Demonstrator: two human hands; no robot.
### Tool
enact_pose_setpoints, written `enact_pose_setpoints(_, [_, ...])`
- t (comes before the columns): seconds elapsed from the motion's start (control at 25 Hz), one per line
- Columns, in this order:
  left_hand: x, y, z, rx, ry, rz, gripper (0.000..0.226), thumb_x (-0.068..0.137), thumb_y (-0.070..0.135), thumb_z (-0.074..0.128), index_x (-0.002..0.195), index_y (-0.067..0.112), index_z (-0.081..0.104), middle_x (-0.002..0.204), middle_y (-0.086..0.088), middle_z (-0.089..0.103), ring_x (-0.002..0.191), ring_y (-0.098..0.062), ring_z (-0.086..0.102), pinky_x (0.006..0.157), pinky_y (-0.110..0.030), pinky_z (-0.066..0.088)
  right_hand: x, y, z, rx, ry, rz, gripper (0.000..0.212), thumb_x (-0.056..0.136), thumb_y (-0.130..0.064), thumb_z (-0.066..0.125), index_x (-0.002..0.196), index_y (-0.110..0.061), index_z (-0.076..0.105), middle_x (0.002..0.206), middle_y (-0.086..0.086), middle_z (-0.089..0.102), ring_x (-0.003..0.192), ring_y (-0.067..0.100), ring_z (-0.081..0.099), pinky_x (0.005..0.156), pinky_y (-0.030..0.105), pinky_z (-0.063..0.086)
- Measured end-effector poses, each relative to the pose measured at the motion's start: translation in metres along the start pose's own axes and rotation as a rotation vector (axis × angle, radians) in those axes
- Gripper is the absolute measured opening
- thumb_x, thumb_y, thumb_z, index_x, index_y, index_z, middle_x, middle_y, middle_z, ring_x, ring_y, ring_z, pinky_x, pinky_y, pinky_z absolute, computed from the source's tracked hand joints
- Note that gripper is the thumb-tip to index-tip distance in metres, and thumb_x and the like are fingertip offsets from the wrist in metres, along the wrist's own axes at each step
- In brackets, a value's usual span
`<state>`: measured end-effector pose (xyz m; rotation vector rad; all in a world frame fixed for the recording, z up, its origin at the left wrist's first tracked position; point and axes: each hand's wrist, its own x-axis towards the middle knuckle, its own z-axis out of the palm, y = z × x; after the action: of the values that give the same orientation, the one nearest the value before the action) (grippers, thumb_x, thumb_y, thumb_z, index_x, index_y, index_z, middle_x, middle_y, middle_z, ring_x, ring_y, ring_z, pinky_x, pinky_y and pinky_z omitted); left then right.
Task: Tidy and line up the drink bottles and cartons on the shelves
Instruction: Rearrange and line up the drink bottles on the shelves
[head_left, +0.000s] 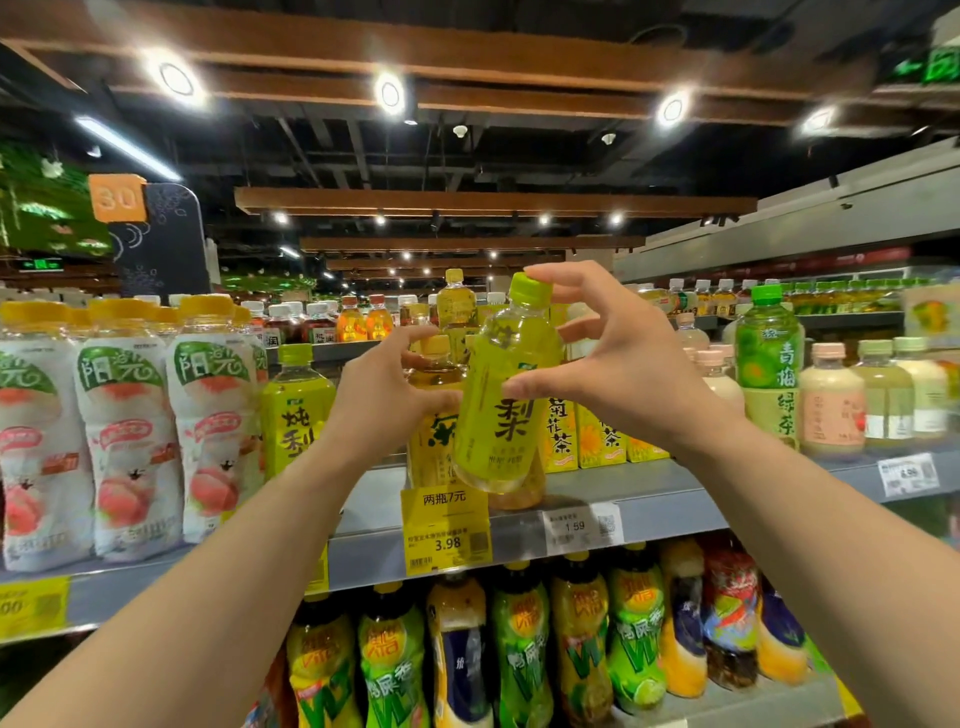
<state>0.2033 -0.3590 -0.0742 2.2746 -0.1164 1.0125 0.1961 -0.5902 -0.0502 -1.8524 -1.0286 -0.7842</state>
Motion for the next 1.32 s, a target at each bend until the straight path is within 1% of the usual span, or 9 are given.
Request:
enact_pose_setpoints(0.12, [0.006,-0.004,-0.005,0.006,-0.093,-0.005,0.081,0.071,0.041,0.083,0.141,0.04,0.043,0.123,0.005,0.065,0.1,-0.012,0.06,0.082,-0.033,0.055,0.003,0.0,0.002,-0.013,-0.025,0.041,0.089,0.055,-0.042,0.09,0.133,-0.041,0.048,0.118,-0.019,0.053,0.097,0.005,0.056,0.074,0.028,0.054])
enact_pose_setpoints(0.32, [-0.004,-0.005,-0.025,0.054,-0.18,-0.005,0.087,0.077,0.038,0.078,0.149,0.039,0.03,0.137,0.003,0.058,0.116,-0.017,0.059,0.095,-0.039,0.052,0.01,-0.01,0.012,0.021,-0.09,0.089,0.082,0.055,-0.038,0.091,0.125,-0.049,0.048,0.106,-0.028,0.05,0.091,0.003,0.057,0.069,0.02,0.049])
enact_pose_setpoints(0.48, [-0.023,-0.008,-0.067,-0.046,-0.038,-0.052,0.051,0.076,0.043,0.078,0.123,0.036,0.06,0.123,0.007,0.065,0.096,-0.008,0.066,0.078,-0.039,0.06,0.022,-0.026,0.031,0.06,-0.101,0.073,0.083,0.054,-0.039,0.092,0.125,-0.047,0.05,0.108,-0.025,0.053,0.086,0.004,0.059,0.071,0.021,0.052])
enact_pose_setpoints(0.6, [-0.037,-0.011,-0.097,-0.061,0.057,-0.078,0.032,0.079,0.042,0.075,0.108,0.035,0.064,0.113,0.011,0.066,0.089,-0.006,0.067,0.065,-0.031,0.061,0.033,-0.037,0.053,0.09,-0.082,0.03,0.086,0.055,-0.039,0.091,0.129,-0.043,0.048,0.118,-0.017,0.056,0.09,0.002,0.058,0.077,0.023,0.051])
enact_pose_setpoints(0.76, [-0.056,-0.024,-0.119,0.134,0.106,-0.094,0.036,0.08,0.045,0.072,0.112,0.03,0.065,0.105,0.013,0.065,0.082,0.003,0.063,0.075,-0.031,0.057,0.037,-0.044,0.094,0.032,-0.086,-0.009,0.087,0.059,-0.037,0.091,0.134,-0.036,0.045,0.122,-0.012,0.055,0.104,0.008,0.053,0.086,0.028,0.048])
enact_pose_setpoints(0.92, [-0.075,-0.04,-0.123,0.168,0.055,-0.141,0.035,0.081,0.043,0.073,0.112,0.028,0.065,0.089,0.015,0.066,0.078,-0.003,0.067,0.068,-0.029,0.058,0.033,-0.04,0.125,-0.067,-0.113,-0.03,0.086,0.062,-0.032,0.091,0.135,-0.032,0.046,0.131,-0.006,0.055,0.11,0.012,0.051,0.088,0.029,0.044])
enact_pose_setpoints(1.04, [-0.083,-0.052,-0.121,0.173,0.035,-0.15,0.035,0.082,0.042,0.074,0.112,0.027,0.065,0.088,0.012,0.065,0.079,-0.003,0.066,0.068,-0.025,0.054,0.031,-0.036,0.138,-0.147,-0.134,-0.014,0.085,0.062,-0.034,0.091,0.133,-0.033,0.045,0.133,-0.005,0.055,0.109,0.011,0.05,0.088,0.027,0.041])
enact_pose_setpoints(1.16, [-0.089,-0.064,-0.119,0.172,0.018,-0.143,0.031,0.081,0.044,0.074,0.107,0.029,0.065,0.088,0.012,0.068,0.079,-0.001,0.066,0.065,-0.025,0.053,0.031,-0.037,0.143,-0.204,-0.139,0.019,0.087,0.061,-0.036,0.09,0.135,-0.032,0.044,0.136,-0.003,0.055,0.118,0.017,0.051,0.091,0.029,0.039])
enact_pose_setpoints(1.32, [-0.095,-0.072,-0.119,0.166,-0.018,-0.119,0.027,0.083,0.044,0.072,0.105,0.032,0.064,0.089,0.022,0.061,0.084,0.002,0.064,0.069,-0.03,0.056,0.037,-0.048,0.143,-0.253,-0.185,0.082,0.091,0.064,-0.036,0.089,0.141,-0.028,0.04,0.125,0.0,0.06,0.106,0.014,0.052,0.088,0.031,0.041])
